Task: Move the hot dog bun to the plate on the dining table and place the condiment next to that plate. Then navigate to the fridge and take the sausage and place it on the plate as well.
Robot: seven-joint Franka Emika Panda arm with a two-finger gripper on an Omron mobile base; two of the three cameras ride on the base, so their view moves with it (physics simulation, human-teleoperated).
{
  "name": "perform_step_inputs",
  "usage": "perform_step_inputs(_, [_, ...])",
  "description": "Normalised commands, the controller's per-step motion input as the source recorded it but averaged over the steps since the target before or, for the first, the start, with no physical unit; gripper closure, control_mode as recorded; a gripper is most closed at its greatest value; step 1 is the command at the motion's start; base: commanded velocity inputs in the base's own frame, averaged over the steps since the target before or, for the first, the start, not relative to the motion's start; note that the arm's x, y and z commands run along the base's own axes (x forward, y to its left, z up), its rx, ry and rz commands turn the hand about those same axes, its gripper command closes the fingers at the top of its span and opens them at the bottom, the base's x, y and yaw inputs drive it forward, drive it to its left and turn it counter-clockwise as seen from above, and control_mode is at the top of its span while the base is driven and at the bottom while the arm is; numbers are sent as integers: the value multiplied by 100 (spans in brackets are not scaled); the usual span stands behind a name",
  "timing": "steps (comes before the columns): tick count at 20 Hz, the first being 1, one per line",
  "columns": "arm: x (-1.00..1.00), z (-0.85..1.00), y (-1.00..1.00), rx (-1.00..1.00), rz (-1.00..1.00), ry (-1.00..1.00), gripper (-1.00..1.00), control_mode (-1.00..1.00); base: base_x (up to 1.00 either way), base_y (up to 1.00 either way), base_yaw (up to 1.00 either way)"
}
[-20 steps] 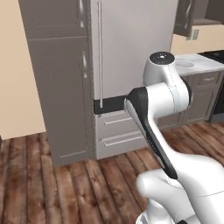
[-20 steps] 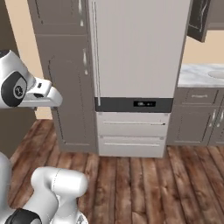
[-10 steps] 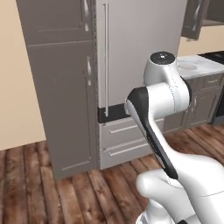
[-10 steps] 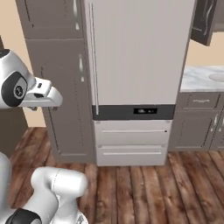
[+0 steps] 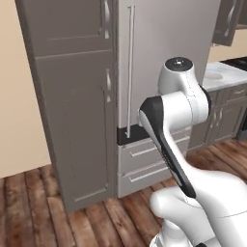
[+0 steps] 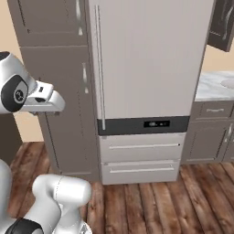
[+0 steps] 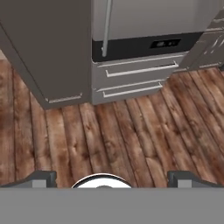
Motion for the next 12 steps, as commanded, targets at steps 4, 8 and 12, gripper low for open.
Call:
perform_step_inputs(4, [0,0,0,0,0,0,-100,100,47,37,-17])
perform_step_inputs(8, [0,0,0,0,0,0,-100,100,39,34,-19])
perform_step_inputs(12, [0,0,0,0,0,0,-100,100,38,37,-19])
